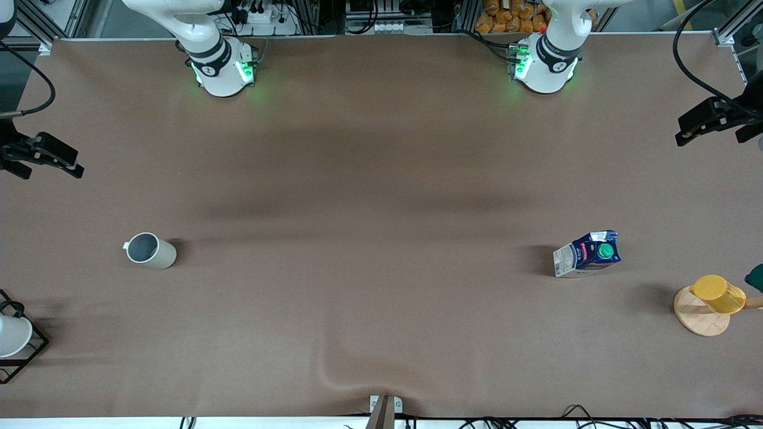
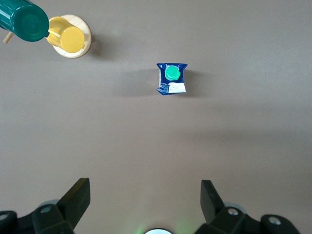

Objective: Place milk next to cup
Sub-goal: 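Grasp the milk carton with the left gripper while the right gripper reaches the mug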

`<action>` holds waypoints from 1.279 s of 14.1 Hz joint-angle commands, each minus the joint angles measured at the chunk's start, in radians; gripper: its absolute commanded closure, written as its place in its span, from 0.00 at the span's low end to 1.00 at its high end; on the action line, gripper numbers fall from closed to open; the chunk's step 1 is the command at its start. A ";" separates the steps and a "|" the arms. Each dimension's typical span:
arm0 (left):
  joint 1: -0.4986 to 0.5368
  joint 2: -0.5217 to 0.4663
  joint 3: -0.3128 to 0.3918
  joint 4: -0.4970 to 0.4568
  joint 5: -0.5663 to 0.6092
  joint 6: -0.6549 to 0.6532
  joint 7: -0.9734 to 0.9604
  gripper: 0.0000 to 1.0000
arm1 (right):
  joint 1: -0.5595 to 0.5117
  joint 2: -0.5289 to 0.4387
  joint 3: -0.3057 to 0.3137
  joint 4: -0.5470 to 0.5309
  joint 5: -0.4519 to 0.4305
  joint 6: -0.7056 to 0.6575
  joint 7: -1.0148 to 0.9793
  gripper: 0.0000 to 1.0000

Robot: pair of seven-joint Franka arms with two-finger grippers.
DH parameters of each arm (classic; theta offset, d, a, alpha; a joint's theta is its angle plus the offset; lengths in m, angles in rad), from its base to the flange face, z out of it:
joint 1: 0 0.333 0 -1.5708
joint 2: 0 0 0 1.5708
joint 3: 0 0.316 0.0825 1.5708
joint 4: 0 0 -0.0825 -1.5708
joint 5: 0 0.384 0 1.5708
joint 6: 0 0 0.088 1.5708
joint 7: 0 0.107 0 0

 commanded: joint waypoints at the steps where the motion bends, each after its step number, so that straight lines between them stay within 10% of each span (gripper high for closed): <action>1: 0.009 -0.011 -0.004 0.002 0.000 -0.008 0.028 0.00 | 0.018 0.007 -0.013 0.016 0.005 -0.013 0.019 0.00; 12: -0.006 0.211 -0.013 -0.017 0.017 0.214 0.008 0.00 | 0.001 0.064 -0.015 0.010 -0.004 -0.022 0.005 0.00; 18: -0.035 0.392 -0.015 -0.018 0.026 0.320 -0.029 0.00 | -0.086 0.249 -0.016 0.003 -0.004 0.118 -0.231 0.00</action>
